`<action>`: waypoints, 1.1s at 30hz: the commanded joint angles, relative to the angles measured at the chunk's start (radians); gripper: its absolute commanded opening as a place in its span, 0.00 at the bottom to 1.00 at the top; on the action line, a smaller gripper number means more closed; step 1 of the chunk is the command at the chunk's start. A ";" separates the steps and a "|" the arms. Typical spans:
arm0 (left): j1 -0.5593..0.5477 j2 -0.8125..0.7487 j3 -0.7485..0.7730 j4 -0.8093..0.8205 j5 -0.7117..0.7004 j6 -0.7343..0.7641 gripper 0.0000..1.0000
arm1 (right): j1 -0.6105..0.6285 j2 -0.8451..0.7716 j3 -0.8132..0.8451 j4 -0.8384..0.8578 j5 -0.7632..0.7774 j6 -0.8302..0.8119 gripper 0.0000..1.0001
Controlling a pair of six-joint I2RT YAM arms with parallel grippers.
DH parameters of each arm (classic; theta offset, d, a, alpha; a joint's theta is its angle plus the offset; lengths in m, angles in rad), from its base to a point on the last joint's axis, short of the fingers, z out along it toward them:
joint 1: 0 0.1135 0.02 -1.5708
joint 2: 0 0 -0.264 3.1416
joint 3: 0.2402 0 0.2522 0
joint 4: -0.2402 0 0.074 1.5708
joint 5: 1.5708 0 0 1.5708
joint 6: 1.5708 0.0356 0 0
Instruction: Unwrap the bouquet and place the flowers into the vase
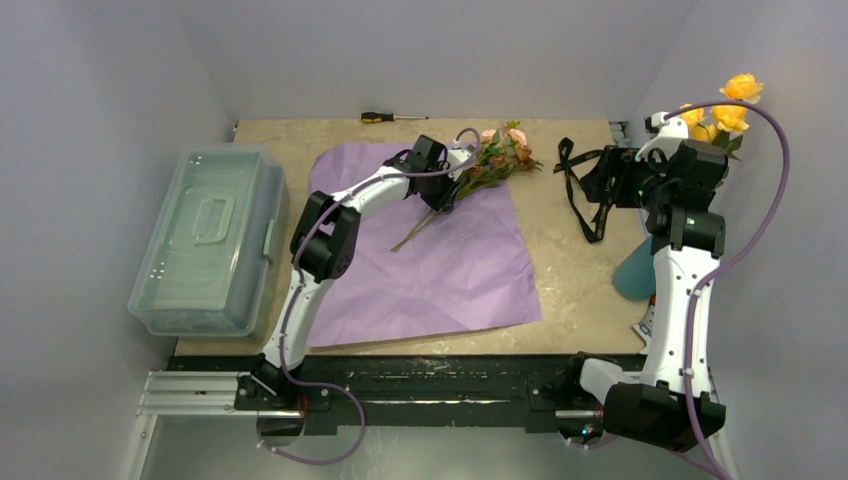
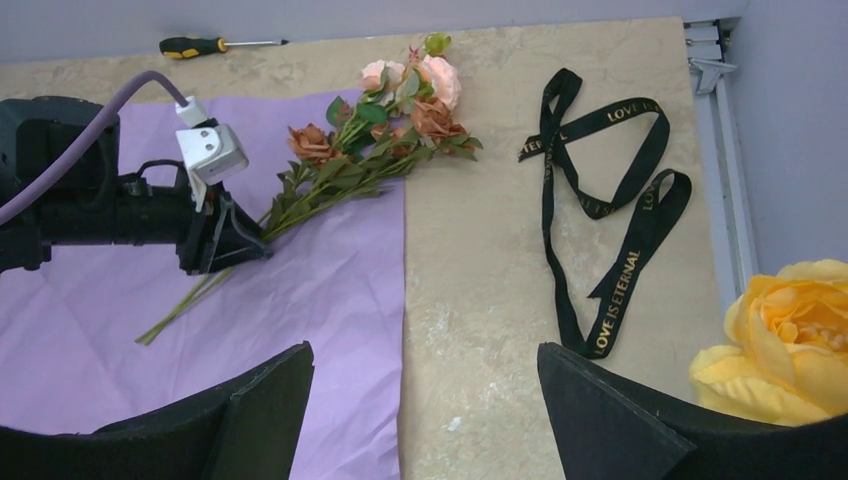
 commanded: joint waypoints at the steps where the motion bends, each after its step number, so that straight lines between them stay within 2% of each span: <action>1: -0.013 0.018 0.037 -0.004 -0.063 0.019 0.30 | 0.012 0.008 0.050 0.045 0.011 0.001 0.86; 3: -0.013 0.014 0.051 -0.009 -0.088 0.006 0.22 | 0.018 0.027 0.053 0.050 0.010 0.001 0.86; 7: -0.013 -0.032 0.053 0.009 -0.070 -0.050 0.00 | 0.028 0.040 0.062 0.059 -0.003 0.001 0.86; 12: -0.010 -0.098 0.079 0.023 -0.005 -0.185 0.00 | 0.035 0.046 0.050 0.075 -0.035 0.045 0.85; 22: 0.038 -0.246 -0.011 0.225 0.070 -0.476 0.00 | 0.042 0.054 0.045 0.096 -0.085 0.070 0.84; 25: 0.058 -0.297 -0.089 0.332 0.114 -0.548 0.00 | 0.045 0.058 0.047 0.100 -0.104 0.077 0.84; 28: 0.076 -0.363 -0.202 0.528 0.178 -0.624 0.00 | 0.045 0.061 0.045 0.114 -0.142 0.093 0.84; 33: 0.076 -0.449 -0.339 0.747 0.243 -0.694 0.00 | 0.054 0.071 0.032 0.160 -0.238 0.157 0.84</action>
